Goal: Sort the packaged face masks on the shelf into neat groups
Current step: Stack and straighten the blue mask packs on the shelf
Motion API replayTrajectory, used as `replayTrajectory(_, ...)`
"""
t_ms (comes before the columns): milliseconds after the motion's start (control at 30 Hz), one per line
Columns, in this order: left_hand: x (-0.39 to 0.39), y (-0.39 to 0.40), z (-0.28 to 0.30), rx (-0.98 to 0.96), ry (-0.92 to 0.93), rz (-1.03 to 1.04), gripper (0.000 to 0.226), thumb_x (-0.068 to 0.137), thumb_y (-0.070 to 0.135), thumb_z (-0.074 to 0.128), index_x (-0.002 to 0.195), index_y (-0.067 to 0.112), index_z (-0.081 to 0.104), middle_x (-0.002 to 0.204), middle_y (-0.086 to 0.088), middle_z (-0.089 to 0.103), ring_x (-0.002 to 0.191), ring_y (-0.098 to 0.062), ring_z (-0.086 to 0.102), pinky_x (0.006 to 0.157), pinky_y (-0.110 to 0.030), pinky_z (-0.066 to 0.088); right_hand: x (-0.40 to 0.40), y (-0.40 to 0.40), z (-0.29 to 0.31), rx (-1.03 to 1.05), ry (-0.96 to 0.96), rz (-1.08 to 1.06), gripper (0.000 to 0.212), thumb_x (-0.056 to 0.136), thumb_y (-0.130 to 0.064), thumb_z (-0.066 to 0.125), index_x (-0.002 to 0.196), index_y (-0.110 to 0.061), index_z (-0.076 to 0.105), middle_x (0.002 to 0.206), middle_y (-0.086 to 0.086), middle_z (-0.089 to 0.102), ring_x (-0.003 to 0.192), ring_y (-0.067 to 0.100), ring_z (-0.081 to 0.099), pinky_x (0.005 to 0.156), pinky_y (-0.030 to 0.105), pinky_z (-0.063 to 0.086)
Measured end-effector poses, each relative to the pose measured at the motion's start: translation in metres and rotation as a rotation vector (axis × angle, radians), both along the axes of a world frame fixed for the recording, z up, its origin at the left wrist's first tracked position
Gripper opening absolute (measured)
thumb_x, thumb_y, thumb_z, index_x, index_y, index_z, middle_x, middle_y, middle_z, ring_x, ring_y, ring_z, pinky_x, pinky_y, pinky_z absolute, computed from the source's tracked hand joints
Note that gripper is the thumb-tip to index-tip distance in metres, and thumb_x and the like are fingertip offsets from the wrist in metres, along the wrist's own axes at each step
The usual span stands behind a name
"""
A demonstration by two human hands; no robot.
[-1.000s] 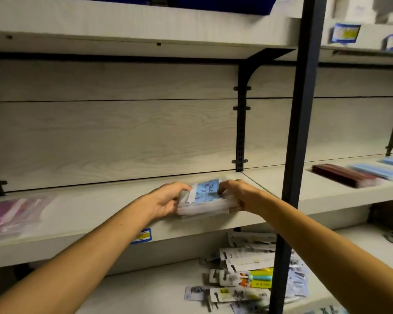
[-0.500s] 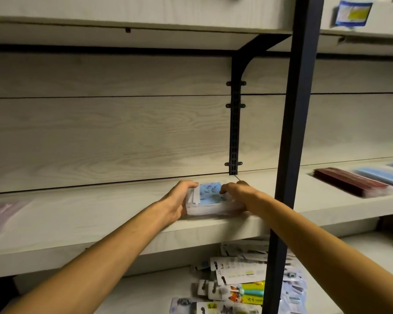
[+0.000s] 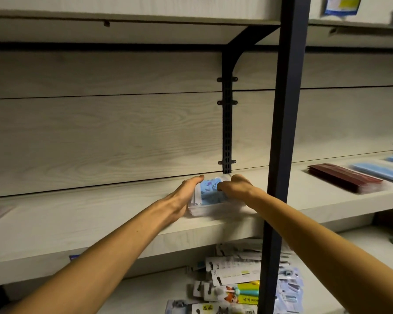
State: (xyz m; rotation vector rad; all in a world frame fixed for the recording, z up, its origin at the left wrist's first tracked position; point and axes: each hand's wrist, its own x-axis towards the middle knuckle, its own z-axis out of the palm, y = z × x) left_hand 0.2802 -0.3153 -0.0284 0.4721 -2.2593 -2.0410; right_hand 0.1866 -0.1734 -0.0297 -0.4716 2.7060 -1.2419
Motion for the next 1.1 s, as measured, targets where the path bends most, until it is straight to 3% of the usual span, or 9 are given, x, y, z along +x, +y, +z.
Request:
replayTrajectory(167,0.007,-0.009,-0.007,-0.034,0.072,0.019,0.031,0.106,0.041,0.043,0.084,0.029,0.06,0.091,0.008,0.061,0.089,-0.009,0.051,0.095,-0.026,0.031,0.006,0.011,0.004,-0.017,-0.042,0.063,0.024,0.094,-0.024,0.061,0.075,-0.011,0.053,0.077,0.006,0.055,0.069,0.017,0.052,0.055,0.025,0.039)
replayTrajectory(233,0.011,-0.013,-0.012,-0.057,0.068,-0.004,0.024,0.106,0.035,0.045,0.088,0.03,0.059,0.086,0.013,0.055,0.082,-0.004,0.048,0.085,-0.014,0.037,0.009,0.016,0.005,-0.003,-0.063,0.1,0.021,0.094,-0.025,0.061,0.079,-0.012,0.053,0.083,0.007,0.057,0.072,0.018,0.054,0.053,0.024,0.038)
replayTrajectory(300,0.017,-0.017,-0.017,-0.196,0.053,-0.054,0.01,0.105,0.028,0.05,0.106,0.028,0.06,0.088,0.012,0.058,0.078,-0.001,0.054,0.059,-0.008,0.045,0.011,0.022,0.003,0.009,-0.083,0.131,0.019,0.093,-0.028,0.061,0.083,-0.015,0.052,0.087,0.007,0.059,0.073,0.016,0.056,0.051,0.021,0.039)
replayTrajectory(433,0.024,-0.015,-0.024,-0.355,0.081,-0.179,0.035,0.093,0.004,0.06,0.119,0.027,0.055,0.094,0.013,0.067,0.081,-0.001,0.067,0.056,-0.007,0.048,0.017,0.024,0.001,0.029,-0.092,0.185,0.017,0.091,-0.029,0.063,0.082,-0.023,0.05,0.088,0.001,0.057,0.076,0.012,0.054,0.054,0.018,0.04)
replayTrajectory(600,0.027,0.005,-0.015,-0.365,0.109,-0.225,0.051,0.093,-0.004,0.056,0.13,0.03,0.046,0.101,0.01,0.061,0.095,-0.005,0.06,0.06,-0.008,0.051,0.017,0.02,0.006,-0.006,-0.08,0.172,0.013,0.088,-0.025,0.062,0.083,-0.017,0.054,0.085,0.004,0.057,0.07,0.014,0.052,0.041,0.015,0.039)
replayTrajectory(833,0.034,0.01,-0.012,-0.457,0.125,-0.289,0.07,0.096,0.0,0.058,0.154,0.016,0.022,0.107,0.014,0.057,0.095,0.001,0.059,0.07,-0.004,0.05,0.009,0.019,0.001,0.149,-0.034,0.147,0.017,0.092,-0.029,0.061,0.082,-0.017,0.053,0.085,0.004,0.057,0.074,0.014,0.054,0.057,0.021,0.042)
replayTrajectory(967,0.034,0.009,-0.01,-0.534,0.133,-0.321,0.068,0.094,0.008,0.064,0.153,0.014,0.031,0.128,-0.003,0.063,0.118,-0.019,0.062,0.107,-0.039,0.05,0.008,0.018,0.003,0.192,0.0,0.145,0.022,0.094,-0.031,0.06,0.079,-0.021,0.047,0.087,0.004,0.055,0.078,0.017,0.054,0.064,0.027,0.047)
replayTrajectory(1000,0.033,0.008,-0.01,-0.568,0.131,-0.314,0.068,0.094,0.015,0.066,0.152,0.017,0.032,0.126,-0.001,0.063,0.116,-0.016,0.063,0.106,-0.04,0.051,0.007,0.018,0.004,0.193,0.007,0.142,0.022,0.095,-0.031,0.059,0.079,-0.02,0.047,0.087,0.004,0.055,0.078,0.017,0.054,0.063,0.028,0.047)
replayTrajectory(1100,0.029,-0.001,-0.012,-0.645,0.119,-0.222,0.073,0.091,0.035,0.067,0.154,0.025,0.031,0.105,0.02,0.062,0.093,0.01,0.064,0.082,-0.013,0.054,0.007,0.016,0.007,0.257,0.079,0.126,0.024,0.097,-0.033,0.055,0.08,-0.019,0.048,0.083,0.003,0.054,0.073,0.016,0.052,0.058,0.025,0.041)
